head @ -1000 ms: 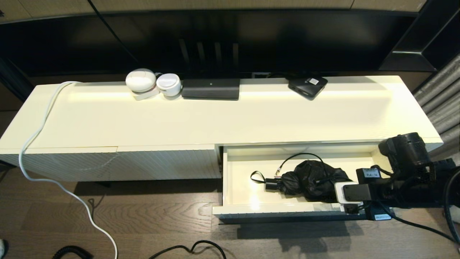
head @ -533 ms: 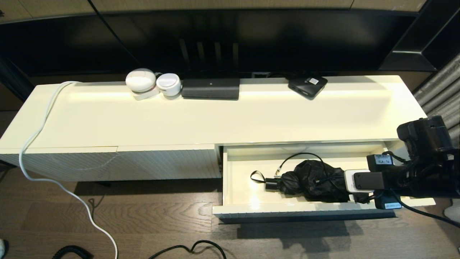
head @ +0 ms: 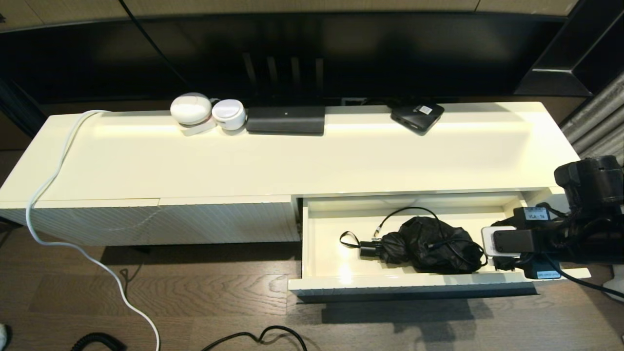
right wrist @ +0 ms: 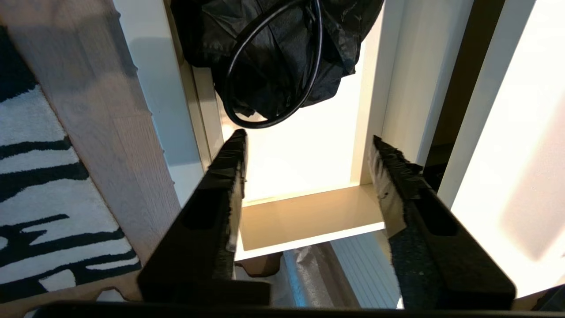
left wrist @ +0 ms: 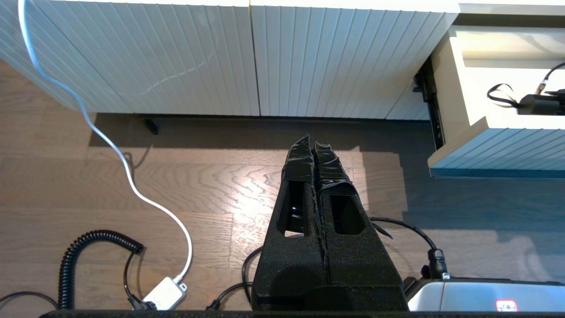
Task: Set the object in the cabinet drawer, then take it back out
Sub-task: Take the data cable out of the drawer and put it on the table
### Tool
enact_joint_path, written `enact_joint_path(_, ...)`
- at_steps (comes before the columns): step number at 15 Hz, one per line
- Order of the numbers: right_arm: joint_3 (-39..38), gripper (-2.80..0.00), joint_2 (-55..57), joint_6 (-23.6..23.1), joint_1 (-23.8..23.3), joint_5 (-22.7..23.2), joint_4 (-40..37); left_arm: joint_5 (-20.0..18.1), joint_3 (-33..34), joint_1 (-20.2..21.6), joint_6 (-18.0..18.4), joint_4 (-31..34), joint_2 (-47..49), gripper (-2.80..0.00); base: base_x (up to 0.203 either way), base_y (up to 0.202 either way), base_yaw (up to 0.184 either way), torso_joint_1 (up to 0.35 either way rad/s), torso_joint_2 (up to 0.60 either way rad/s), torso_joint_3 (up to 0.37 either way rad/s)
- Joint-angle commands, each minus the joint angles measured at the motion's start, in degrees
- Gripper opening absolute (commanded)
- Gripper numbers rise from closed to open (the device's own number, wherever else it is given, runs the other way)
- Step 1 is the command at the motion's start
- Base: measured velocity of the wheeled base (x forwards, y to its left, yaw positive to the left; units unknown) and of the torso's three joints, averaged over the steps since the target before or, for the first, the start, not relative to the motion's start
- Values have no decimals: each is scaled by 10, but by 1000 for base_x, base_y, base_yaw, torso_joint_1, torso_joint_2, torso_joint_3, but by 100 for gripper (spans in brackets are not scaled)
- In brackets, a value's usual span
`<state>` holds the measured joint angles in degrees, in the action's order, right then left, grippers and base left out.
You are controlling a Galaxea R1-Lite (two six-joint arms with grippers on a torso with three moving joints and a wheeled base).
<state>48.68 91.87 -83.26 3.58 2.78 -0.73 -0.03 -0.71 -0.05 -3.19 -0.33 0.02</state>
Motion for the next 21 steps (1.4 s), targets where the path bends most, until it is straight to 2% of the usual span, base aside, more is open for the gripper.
enact_joint_path(1, 3, 0, 14, -4, -2, 2, 0, 0, 0, 0, -1, 0, 1, -280, 0, 0, 0, 0, 0, 0)
enact_joint_path(9, 33, 0, 41, -4, -2, 3, -26, 0, 0, 0, -1, 0, 1, -280, 0, 0, 0, 0, 0, 0)
enact_joint_path(12, 114, 0, 54, -1, -1, 6, -151, -1, 0, 0, -1, 0, 1, -280, 0, 0, 0, 0, 0, 0)
enact_joint_path(15, 127, 0, 61, 0, -1, 6, -174, 0, 0, 0, -1, 0, 1, -280, 0, 0, 0, 0, 0, 0)
enact_joint_path(18, 197, 0, 96, 4, -2, 7, -242, 0, 0, 0, -1, 0, 1, -280, 0, 0, 0, 0, 0, 0)
enact_joint_path(21, 213, 0, 118, 9, -2, 8, -249, -1, 0, 0, -1, 0, 1, -280, 0, 0, 0, 0, 0, 0)
